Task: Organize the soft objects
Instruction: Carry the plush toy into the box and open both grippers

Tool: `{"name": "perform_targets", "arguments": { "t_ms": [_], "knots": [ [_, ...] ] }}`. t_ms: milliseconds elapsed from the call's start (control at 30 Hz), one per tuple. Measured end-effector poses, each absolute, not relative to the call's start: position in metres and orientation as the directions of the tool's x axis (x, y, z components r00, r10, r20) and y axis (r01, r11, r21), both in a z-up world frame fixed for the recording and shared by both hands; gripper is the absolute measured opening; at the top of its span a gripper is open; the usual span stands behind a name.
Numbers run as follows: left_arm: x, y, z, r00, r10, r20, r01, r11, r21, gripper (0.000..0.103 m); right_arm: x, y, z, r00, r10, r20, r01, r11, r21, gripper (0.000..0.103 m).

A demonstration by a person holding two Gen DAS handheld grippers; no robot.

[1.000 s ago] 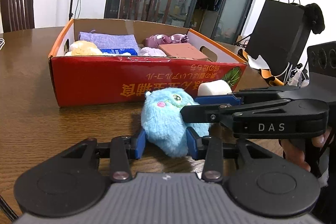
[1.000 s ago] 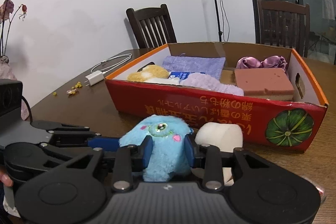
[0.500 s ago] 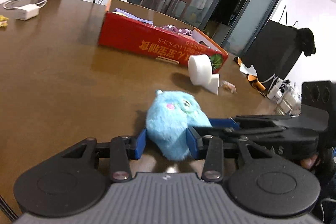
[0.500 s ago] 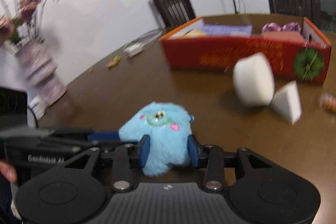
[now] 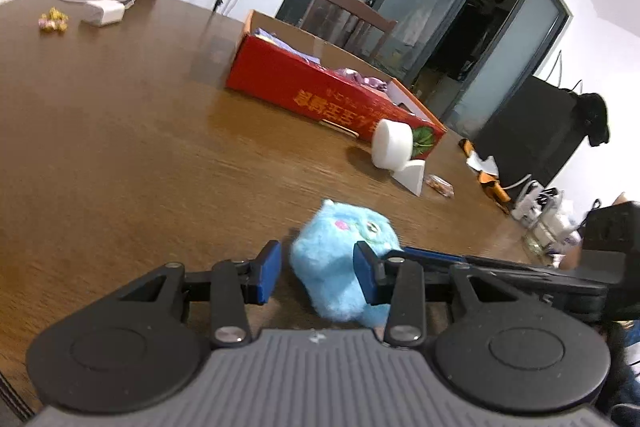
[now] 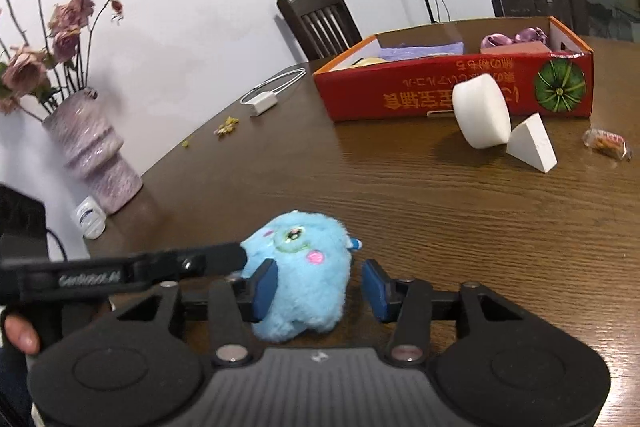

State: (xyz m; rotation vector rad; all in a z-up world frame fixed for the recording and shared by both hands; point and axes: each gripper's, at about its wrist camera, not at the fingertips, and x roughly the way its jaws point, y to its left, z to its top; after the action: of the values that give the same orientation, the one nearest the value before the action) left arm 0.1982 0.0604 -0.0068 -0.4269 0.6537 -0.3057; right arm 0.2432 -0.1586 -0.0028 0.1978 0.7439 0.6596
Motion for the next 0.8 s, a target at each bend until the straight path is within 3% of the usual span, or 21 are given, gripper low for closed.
{"name": "perform_targets", "arguments": {
  "t_ms": [67,167,333,500,800],
  "knots": [
    [0.197,0.058,-0.009,0.752,-0.411,-0.515,0.142,0.865,-0.482,0.039,0.248,-0.159,-0.006,0.532,0.645,-0.549,-0.478,0.764,0.434,0.053],
    [0.197,0.053,-0.011,0.759,-0.401,-0.512,0.146,0.873,-0.466,0.03,0.251,-0.156,-0.011,0.52,0.656,-0.548,-0.476,0.755,0.452,0.051],
    [0.205,0.057,-0.013,0.76,-0.405,-0.509,0.135,0.864,-0.486,0.03,0.253,-0.155,-0.011,0.515,0.659,-0.548,-0.488,0.752,0.444,0.039],
    [0.225,0.051,0.006,0.779,-0.425,-0.462,0.178,0.855,-0.487,0.03,0.262,-0.159,0.006,0.557,0.643,-0.525,-0.489,0.765,0.419,0.038],
    [0.361,0.032,0.077,0.804,-0.479,-0.352,0.32,0.848,-0.422,0.03,0.376,-0.173,0.088,0.657,0.591,-0.468,-0.52,0.805,0.286,0.038]
  ]
}}
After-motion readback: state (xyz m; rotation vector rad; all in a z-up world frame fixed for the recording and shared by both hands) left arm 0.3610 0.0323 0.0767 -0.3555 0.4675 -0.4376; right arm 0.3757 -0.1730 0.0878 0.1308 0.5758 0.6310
